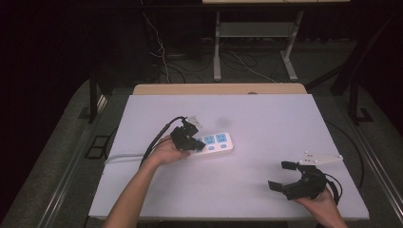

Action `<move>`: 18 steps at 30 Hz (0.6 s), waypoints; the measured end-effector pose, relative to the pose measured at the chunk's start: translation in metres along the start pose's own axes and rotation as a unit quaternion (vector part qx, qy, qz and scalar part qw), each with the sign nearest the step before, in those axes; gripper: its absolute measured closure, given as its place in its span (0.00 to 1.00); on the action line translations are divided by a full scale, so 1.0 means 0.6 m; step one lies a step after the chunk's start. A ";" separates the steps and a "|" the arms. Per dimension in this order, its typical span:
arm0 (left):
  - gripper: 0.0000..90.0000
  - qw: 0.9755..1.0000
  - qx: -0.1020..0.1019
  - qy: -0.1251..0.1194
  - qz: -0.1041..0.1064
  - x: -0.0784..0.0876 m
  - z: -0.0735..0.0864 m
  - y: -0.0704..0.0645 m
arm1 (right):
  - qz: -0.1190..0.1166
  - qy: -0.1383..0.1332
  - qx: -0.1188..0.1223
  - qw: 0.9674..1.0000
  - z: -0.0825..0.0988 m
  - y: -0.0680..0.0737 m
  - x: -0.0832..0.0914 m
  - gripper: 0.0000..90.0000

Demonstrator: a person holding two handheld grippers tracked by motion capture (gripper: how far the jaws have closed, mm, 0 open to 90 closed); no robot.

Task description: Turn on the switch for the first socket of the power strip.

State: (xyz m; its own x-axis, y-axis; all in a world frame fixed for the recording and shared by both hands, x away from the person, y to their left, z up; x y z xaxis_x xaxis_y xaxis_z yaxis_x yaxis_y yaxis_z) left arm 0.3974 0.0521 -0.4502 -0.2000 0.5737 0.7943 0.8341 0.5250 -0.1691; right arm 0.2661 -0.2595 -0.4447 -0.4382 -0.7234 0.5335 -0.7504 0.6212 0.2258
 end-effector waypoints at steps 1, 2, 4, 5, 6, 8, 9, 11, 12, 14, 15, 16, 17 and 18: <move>1.00 1.000 -0.004 -0.003 -0.002 0.000 0.001 0.000 | 0.000 0.000 0.000 1.000 0.000 -0.001 0.000 0.00; 1.00 1.000 -0.003 -0.007 -0.004 0.001 0.003 0.000 | 0.001 0.000 -0.001 1.000 0.000 -0.001 0.001 0.00; 1.00 1.000 0.000 -0.016 -0.003 0.001 0.006 0.000 | 0.001 0.000 -0.002 1.000 0.000 -0.001 0.001 0.00; 1.00 1.000 -0.003 -0.021 -0.004 0.001 0.008 0.000 | 0.001 0.000 -0.002 1.000 0.000 -0.001 0.001 0.00; 1.00 1.000 -0.002 -0.028 -0.007 0.001 0.010 -0.001 | 0.000 -0.001 -0.002 1.000 0.000 0.000 0.001 0.00; 1.00 0.999 -0.001 -0.036 -0.011 0.001 0.013 -0.002 | 0.000 -0.001 0.000 1.000 0.000 0.001 0.001 0.00; 1.00 0.999 0.004 -0.041 -0.011 0.001 0.014 -0.002 | -0.001 -0.001 -0.001 1.000 0.000 0.001 0.001 0.00; 1.00 0.999 0.008 -0.044 -0.012 0.001 0.015 -0.003 | 0.000 0.000 0.000 1.000 0.000 0.001 0.000 0.00; 1.00 0.999 0.009 -0.045 -0.014 0.001 0.016 -0.003 | 0.000 0.000 -0.001 1.000 0.000 0.002 0.001 0.00; 1.00 0.999 0.013 -0.047 -0.015 0.001 0.016 -0.004 | 0.001 -0.002 0.000 1.000 -0.001 0.002 0.002 0.00; 1.00 0.999 0.014 -0.049 -0.015 0.001 0.017 -0.004 | 0.001 -0.004 0.000 1.000 -0.001 0.001 0.002 0.00; 1.00 0.998 0.017 -0.054 -0.015 0.001 0.018 -0.004 | 0.001 -0.005 0.000 1.000 -0.001 0.001 0.002 0.00; 1.00 0.998 0.018 -0.060 -0.016 0.001 0.021 -0.004 | 0.001 -0.006 -0.002 1.000 -0.001 0.000 0.003 0.00; 1.00 0.998 0.022 -0.065 -0.012 0.001 0.025 -0.004 | 0.001 -0.006 -0.002 1.000 -0.001 0.000 0.003 0.00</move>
State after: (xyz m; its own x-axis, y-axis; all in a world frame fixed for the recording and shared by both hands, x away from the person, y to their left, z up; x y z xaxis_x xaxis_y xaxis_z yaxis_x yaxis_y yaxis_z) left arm 0.3879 0.0605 -0.4581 -0.2875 0.6354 0.7166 0.8052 0.5656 -0.1784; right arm 0.2655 -0.2606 -0.4429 -0.4467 -0.7255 0.5236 -0.7477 0.6241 0.2269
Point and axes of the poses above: each handheld gripper's, and its own axes: x roughly backward along the jaws, z roughly out of its underside, y roughly to its left, the point moved 5 cm from there along -x, roughly forward along the jaws, and after that the axes turned 4 degrees about x, right-handed, at the moved point
